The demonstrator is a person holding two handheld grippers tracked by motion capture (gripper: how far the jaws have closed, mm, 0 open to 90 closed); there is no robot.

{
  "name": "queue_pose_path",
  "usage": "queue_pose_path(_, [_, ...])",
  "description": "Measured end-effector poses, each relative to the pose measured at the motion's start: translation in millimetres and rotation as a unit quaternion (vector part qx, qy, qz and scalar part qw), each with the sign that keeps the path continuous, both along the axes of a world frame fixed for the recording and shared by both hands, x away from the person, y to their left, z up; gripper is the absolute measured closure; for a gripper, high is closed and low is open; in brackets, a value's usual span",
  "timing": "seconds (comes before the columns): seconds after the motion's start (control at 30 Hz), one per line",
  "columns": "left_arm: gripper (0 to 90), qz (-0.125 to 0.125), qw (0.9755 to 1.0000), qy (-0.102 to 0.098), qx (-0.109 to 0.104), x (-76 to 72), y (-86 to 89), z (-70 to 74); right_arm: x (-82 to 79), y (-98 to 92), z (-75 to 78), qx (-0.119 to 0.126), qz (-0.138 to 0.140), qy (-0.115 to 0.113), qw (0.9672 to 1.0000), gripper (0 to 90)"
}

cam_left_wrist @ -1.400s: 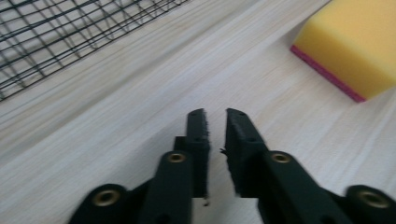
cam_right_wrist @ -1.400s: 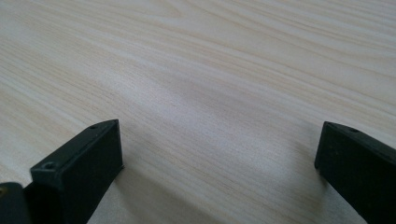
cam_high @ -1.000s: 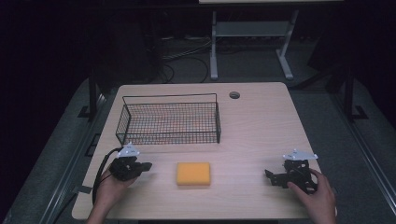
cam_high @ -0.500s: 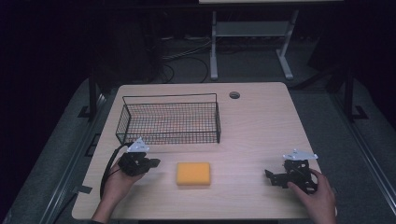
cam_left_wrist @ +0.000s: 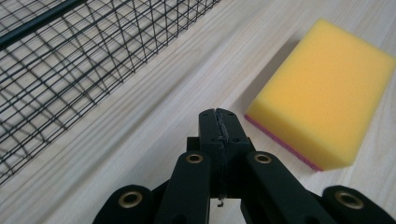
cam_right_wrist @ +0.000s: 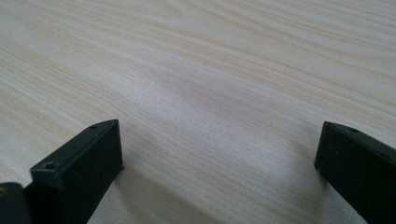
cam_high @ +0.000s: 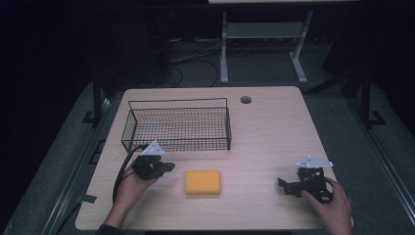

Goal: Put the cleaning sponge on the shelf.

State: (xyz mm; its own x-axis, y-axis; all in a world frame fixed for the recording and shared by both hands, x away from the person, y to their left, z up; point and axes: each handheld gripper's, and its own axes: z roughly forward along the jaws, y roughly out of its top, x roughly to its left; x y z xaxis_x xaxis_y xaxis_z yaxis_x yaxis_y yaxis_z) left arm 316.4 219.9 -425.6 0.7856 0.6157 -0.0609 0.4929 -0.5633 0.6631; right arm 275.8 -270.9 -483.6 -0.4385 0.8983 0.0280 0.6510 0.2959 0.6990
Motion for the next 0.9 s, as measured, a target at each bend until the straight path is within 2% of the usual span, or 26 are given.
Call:
queue_pose_path(0.43, [89.8, -0.017, 0.9999, -0.004, -0.001, 13.8, -20.8, -1.0, 0.0, 0.0, 0.0, 0.0, 0.0, 0.0, 1.0, 0.1])
queue_pose_path(0.9, [89.8, -0.036, 0.9993, 0.006, 0.004, 20.9, -41.7, -6.5, 0.0, 0.0, 0.0, 0.0, 0.0, 0.0, 1.0, 0.1])
